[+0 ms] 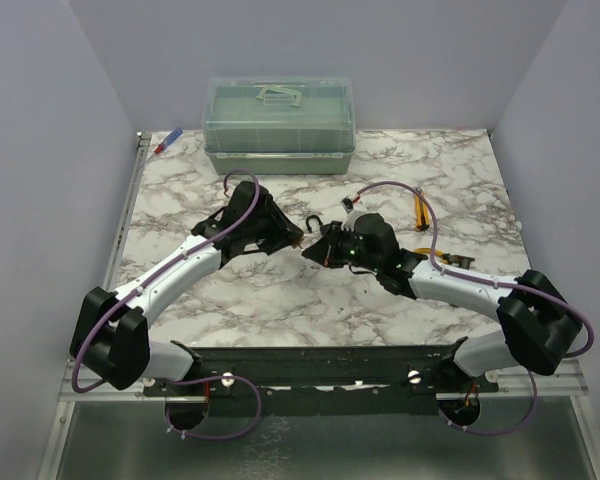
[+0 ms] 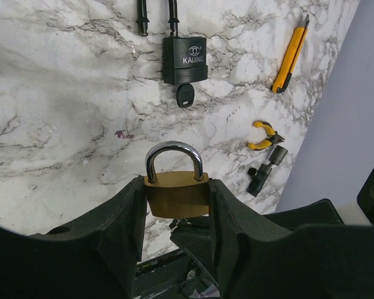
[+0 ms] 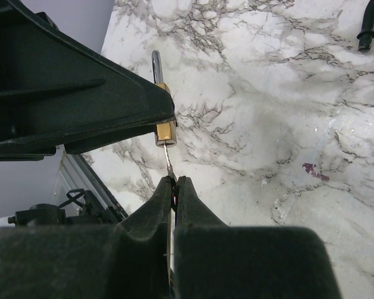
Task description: Unlock with the key
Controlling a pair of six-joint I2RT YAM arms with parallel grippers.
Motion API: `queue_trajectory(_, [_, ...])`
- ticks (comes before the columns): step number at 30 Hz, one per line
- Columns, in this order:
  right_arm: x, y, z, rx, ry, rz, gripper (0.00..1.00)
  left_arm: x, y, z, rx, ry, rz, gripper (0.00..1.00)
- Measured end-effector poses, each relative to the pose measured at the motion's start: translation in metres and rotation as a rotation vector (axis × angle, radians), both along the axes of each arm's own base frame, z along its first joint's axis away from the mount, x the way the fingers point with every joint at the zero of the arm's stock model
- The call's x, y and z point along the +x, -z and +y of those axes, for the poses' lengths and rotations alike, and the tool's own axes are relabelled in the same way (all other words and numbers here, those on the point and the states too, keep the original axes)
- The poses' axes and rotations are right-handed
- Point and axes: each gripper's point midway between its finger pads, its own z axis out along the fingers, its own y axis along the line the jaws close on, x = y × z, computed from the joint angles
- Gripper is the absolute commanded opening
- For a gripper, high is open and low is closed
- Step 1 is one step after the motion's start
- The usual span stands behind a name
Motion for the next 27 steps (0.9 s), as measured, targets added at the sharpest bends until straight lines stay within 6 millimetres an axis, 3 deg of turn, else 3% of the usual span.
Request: queue_trajectory(27, [0.0081, -0.0093, 0.006, -0.004, 0.01, 0.004, 0.0, 0.0054, -0.0077, 0.0039, -0.027, -0.035, -0.04, 0.0])
